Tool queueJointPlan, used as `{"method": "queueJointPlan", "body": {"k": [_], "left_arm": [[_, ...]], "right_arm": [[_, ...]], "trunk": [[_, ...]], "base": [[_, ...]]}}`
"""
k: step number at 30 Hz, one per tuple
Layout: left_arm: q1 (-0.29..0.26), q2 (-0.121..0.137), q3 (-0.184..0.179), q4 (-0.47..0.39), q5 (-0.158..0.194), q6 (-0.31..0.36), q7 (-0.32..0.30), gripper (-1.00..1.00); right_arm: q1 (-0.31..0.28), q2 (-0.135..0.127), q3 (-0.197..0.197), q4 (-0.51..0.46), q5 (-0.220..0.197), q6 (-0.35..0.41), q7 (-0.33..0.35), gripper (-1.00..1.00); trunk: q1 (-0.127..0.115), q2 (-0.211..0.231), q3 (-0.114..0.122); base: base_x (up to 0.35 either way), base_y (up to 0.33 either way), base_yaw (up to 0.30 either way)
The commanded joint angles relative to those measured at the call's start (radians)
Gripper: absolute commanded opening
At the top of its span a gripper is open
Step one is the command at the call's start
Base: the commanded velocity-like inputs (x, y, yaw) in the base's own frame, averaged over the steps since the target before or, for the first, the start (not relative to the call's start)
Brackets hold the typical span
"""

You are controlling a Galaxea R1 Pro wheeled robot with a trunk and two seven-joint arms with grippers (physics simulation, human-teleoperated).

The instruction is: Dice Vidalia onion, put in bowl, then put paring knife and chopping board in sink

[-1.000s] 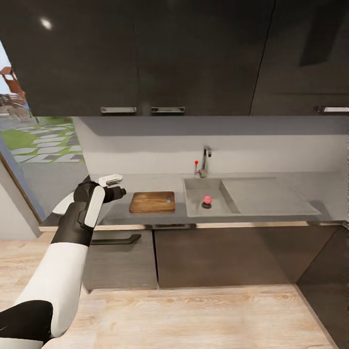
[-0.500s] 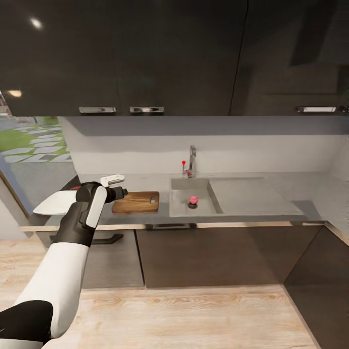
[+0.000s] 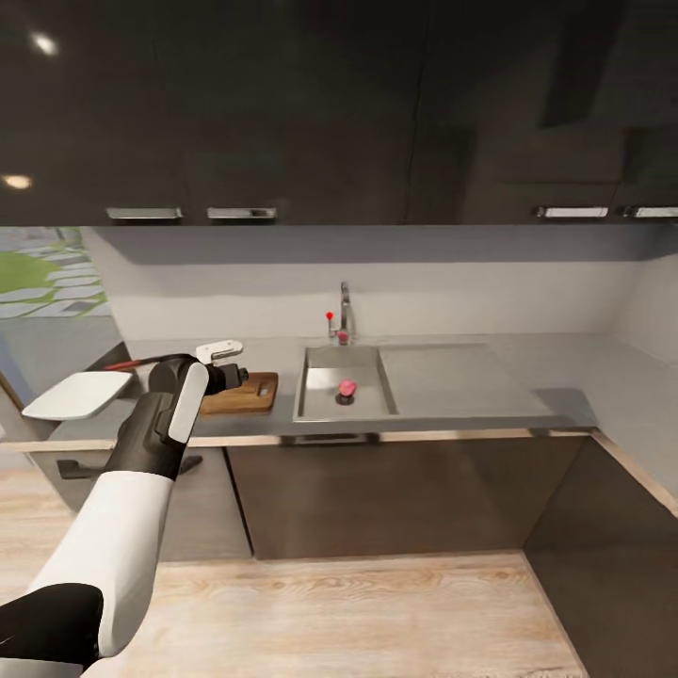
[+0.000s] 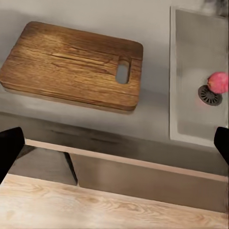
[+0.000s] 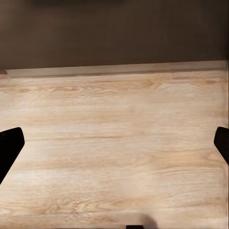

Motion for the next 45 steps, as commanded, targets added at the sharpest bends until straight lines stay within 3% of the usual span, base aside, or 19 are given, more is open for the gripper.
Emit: {"method": "queueJointPlan", "body": {"k": [1, 14, 27, 45], "left_arm": [[-0.001, -0.001, 0.002, 0.000, 0.011, 0.003, 0.009, 1.00], [-0.001, 0.000, 0.002, 0.006, 0.011, 0.003, 0.009, 1.00], [-0.001, -0.001, 0.000, 0.039, 0.011, 0.002, 0.009, 1.00], [-0.001, -0.006, -0.006, 0.065, 0.011, 0.000, 0.009, 1.00]], "right_arm": [[0.000, 0.000, 0.002, -0.001, 0.003, -0.001, -0.005, 1.00], [0.000, 0.000, 0.002, -0.001, 0.002, -0.001, -0.005, 1.00], [0.000, 0.000, 0.002, -0.001, 0.003, -0.001, -0.005, 1.00], [0.000, 0.000, 0.002, -0.001, 0.003, -0.001, -0.005, 1.00]], "trunk": [[0.001, -0.002, -0.002], [0.001, -0.002, -0.002], [0.001, -0.002, -0.002], [0.001, -0.002, -0.005]], "base": [[0.000, -0.230, -0.186], [0.095, -0.125, -0.212], [0.223, -0.037, -0.010], [0.215, -0.224, 0.000]]}}
